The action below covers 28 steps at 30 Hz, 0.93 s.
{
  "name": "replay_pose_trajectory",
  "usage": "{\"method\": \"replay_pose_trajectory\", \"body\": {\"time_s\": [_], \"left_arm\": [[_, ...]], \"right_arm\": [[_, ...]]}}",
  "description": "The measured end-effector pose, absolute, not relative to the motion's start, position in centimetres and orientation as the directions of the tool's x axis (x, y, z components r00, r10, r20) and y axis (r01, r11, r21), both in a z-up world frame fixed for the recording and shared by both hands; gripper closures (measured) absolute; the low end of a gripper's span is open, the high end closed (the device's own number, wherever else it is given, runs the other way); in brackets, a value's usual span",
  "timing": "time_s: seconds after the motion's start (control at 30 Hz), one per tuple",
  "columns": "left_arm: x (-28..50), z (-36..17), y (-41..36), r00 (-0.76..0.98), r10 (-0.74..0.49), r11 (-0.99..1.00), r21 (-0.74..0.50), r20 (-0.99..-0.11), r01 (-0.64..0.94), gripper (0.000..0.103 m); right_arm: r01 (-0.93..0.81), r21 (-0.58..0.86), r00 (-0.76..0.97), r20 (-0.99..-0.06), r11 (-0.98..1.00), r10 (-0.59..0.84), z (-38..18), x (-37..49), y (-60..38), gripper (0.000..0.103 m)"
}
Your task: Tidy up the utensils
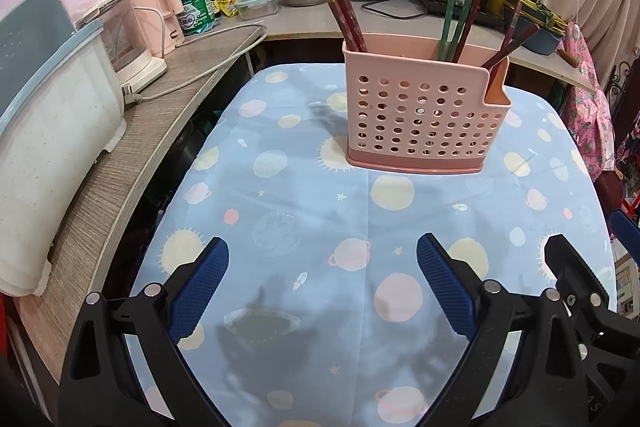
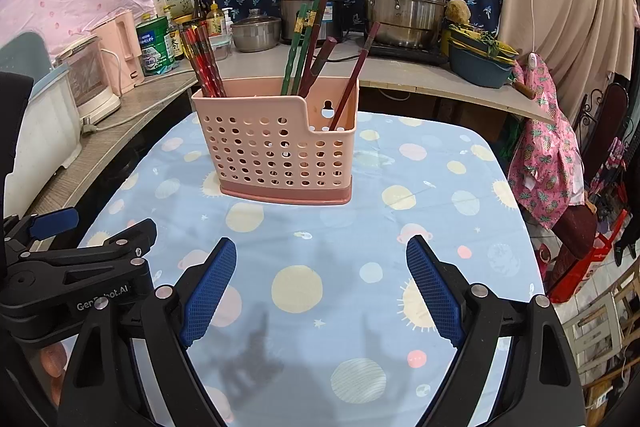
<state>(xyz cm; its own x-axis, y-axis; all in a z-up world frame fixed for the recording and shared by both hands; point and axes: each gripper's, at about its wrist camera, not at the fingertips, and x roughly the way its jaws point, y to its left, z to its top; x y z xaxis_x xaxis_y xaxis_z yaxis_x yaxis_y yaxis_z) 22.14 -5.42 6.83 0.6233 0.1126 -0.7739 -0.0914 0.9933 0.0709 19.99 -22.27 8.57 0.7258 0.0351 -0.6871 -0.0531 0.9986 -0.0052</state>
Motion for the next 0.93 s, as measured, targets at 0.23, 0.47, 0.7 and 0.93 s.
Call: {"method": "replay_pose_trajectory", "body": {"time_s": [0.23,0.47,0.7,0.93], "left_arm": [[22.1,6.8,-5.5,0.623,0.109,0.994,0.072,-0.775,-0.084,0.012],[22.2,6.8,-5.6,0.621,0.106,0.994,0.072,-0.777,-0.08,0.012],[22.2,6.8,-5.8,0.623,0.107,0.994,0.076,-0.775,-0.076,0.012],[22.3,6.8,-5.8,0.622,0.106,0.994,0.076,-0.776,-0.075,0.012]], "right_arm": [[-0.053,-0.012,0.724,-0.689,0.999,0.031,8.1,19.9,-22.3,0.019],[-0.06,-0.012,0.717,-0.696,0.998,0.034,7.7,20.1,-22.7,0.015],[-0.041,-0.018,0.716,-0.698,0.999,0.017,7.7,20.2,-23.2,0.007],[-0.037,-0.02,0.716,-0.697,0.999,0.013,7.6,20.2,-23.3,0.007]]}}
